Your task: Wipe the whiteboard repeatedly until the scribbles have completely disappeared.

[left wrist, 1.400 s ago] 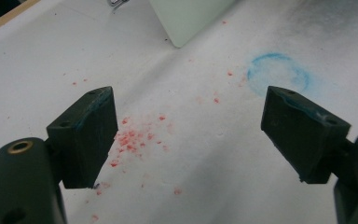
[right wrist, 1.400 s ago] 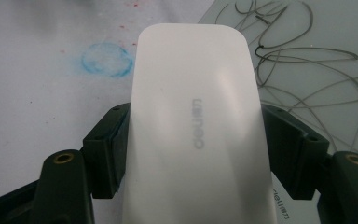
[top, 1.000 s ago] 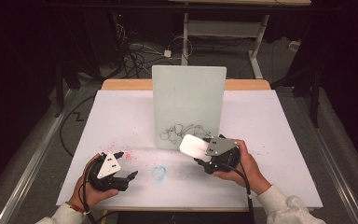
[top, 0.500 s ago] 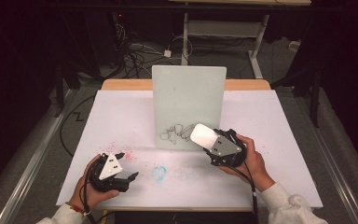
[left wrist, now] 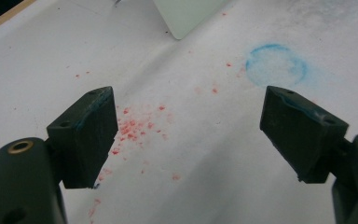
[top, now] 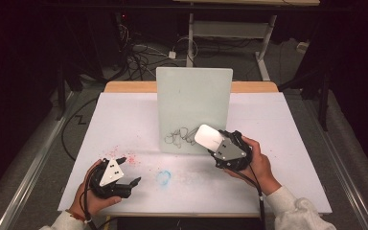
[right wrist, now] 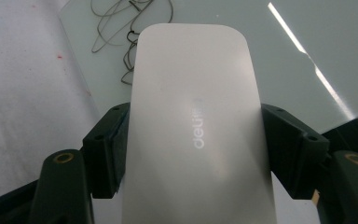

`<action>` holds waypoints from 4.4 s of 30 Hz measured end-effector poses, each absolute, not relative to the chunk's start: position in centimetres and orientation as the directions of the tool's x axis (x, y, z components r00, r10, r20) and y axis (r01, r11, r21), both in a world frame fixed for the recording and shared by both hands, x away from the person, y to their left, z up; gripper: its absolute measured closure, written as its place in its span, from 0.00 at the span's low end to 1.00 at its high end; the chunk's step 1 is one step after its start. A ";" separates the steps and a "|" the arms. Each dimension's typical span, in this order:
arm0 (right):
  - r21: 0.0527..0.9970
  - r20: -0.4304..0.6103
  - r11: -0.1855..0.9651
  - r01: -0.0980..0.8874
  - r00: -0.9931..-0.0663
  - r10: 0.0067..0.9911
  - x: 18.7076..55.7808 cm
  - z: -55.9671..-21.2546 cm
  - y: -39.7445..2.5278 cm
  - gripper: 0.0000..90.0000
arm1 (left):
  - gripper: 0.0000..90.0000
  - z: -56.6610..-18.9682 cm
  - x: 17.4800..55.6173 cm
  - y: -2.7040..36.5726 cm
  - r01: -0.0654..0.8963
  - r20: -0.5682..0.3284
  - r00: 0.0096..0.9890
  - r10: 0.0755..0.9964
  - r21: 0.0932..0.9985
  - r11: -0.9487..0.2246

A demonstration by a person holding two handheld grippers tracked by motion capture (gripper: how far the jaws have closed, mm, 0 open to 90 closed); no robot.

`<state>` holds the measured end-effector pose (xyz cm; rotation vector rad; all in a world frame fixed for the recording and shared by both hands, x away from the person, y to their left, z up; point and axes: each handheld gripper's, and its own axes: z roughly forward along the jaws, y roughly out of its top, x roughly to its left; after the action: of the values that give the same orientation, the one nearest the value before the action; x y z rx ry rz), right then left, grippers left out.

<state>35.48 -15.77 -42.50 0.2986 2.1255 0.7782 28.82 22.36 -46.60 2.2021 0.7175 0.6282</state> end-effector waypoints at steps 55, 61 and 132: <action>0.445 -0.832 0.883 -0.150 -0.433 0.347 35.9 -47.9 -9.3 0.34 | 0.21 -46.7 28.9 22.2 0.310 0.205 0.731 0.652 0.750 -0.584; 0.412 -0.836 0.899 -0.152 -0.455 0.306 35.4 -48.9 -8.4 0.34 | 0.21 -46.7 29.0 22.2 0.311 0.204 0.733 0.648 0.747 -0.588; 0.303 -0.886 0.947 -0.110 -0.399 0.237 35.6 -48.8 -3.8 0.34 | 0.21 -46.6 29.1 22.0 0.310 0.202 0.734 0.649 0.751 -0.584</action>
<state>35.62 -3.78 -48.84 0.0919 1.9459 0.3764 29.09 21.95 -46.61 2.2116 0.7191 0.6052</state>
